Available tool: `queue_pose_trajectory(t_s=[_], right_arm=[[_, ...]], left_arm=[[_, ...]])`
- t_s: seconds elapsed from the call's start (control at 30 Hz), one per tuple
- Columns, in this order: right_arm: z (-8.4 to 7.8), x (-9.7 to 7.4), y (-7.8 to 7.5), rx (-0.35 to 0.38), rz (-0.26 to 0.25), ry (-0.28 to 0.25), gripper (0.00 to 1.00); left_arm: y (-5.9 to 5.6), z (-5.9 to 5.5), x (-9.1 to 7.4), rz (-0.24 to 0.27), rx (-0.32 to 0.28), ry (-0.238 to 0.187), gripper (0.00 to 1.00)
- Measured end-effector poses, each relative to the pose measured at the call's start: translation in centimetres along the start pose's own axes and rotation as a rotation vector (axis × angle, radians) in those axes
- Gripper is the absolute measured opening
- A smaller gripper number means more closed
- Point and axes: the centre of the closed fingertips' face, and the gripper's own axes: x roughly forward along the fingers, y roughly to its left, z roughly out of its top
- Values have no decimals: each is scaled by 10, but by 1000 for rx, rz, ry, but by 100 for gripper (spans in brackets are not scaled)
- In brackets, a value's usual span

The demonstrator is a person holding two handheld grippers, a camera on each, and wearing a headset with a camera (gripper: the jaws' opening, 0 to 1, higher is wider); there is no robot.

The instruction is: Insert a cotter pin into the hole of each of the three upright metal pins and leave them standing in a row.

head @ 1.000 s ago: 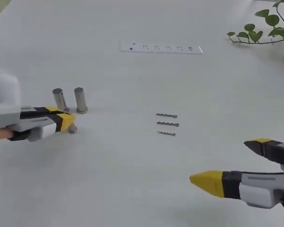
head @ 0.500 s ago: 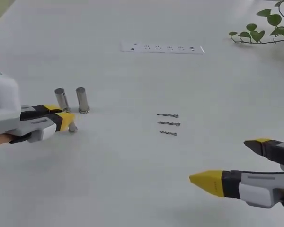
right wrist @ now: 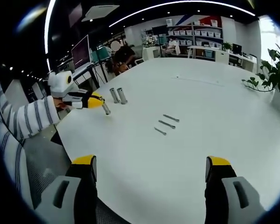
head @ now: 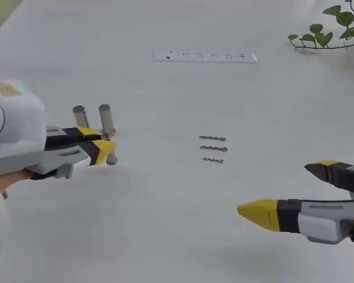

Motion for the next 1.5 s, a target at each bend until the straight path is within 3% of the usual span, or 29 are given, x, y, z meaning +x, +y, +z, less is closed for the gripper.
queue_pose_trajectory(t_s=[0.3, 0.9, 1.5], right_arm=[[2, 0, 1, -3, 0, -16, 97], [5, -3, 4, -10, 1, -40, 97], [3, -4, 1, 7, -7, -47, 97]], left_arm=[[-31, 3, 6, -65, 52, 7, 5], [-71, -4, 22, -125, 76, 23, 5], [-85, -15, 33, -146, 67, 58, 5]])
